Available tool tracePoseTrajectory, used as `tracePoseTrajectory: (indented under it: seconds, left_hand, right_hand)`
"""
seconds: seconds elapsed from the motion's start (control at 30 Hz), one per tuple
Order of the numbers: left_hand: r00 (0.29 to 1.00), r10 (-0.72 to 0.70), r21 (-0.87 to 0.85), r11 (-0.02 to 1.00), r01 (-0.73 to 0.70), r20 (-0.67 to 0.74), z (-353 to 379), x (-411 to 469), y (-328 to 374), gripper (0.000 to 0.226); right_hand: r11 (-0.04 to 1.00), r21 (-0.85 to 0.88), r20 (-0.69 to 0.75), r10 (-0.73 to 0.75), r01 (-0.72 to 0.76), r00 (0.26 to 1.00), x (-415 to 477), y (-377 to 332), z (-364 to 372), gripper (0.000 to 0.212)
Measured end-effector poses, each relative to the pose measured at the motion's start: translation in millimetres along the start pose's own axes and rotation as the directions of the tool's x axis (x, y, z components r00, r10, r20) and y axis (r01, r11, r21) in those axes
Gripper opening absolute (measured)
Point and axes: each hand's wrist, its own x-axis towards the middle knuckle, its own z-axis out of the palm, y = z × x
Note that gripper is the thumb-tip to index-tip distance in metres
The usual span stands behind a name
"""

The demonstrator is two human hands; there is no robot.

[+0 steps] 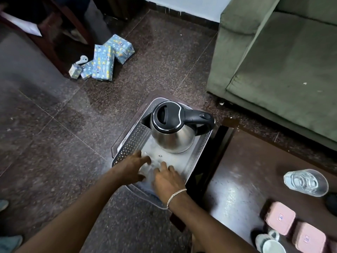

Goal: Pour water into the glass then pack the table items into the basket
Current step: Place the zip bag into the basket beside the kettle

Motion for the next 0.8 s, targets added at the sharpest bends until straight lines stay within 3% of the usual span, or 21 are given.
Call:
tracePoseTrajectory:
  seconds: [0.07, 0.23, 0.43, 0.63, 0.8]
  left_hand:
    - [1.000, -0.008, -0.024, 1.000, 0.009, 0.005, 4.7, 0.1, -1.9, 0.074]
    - [1.000, -0.020, 0.006, 1.000, 0.020, -0.013, 11.2, 2.9, -4.3, 0.081]
    - [0.999, -0.044, 0.062, 0.997, 0.046, -0.031, 15.9, 4.4, 0.1, 0.085]
    - [0.998, -0.050, 0.073, 0.996, 0.053, -0.042, 11.5, -2.9, 6.7, 0.081]
    - [0.989, -0.010, 0.044, 0.999, 0.017, -0.148, -1.8, -19.0, 22.7, 0.067]
  right_hand:
    - [1.000, 0.015, 0.070, -0.019, 0.018, 0.997, 0.1, 2.1, 3.8, 0.033]
    - [0.999, -0.021, 0.086, 0.043, -0.042, 0.995, 2.4, 9.5, 5.8, 0.049]
    - [0.989, -0.140, 0.032, 0.048, -0.043, 0.998, -1.9, 10.4, 6.4, 0.032]
    - [0.983, -0.182, 0.031, -0.002, 0.008, 1.000, -8.3, 11.9, 2.3, 0.035]
    - [0.996, -0.066, -0.182, -0.065, 0.054, 0.981, -37.3, 25.4, -16.5, 0.022]
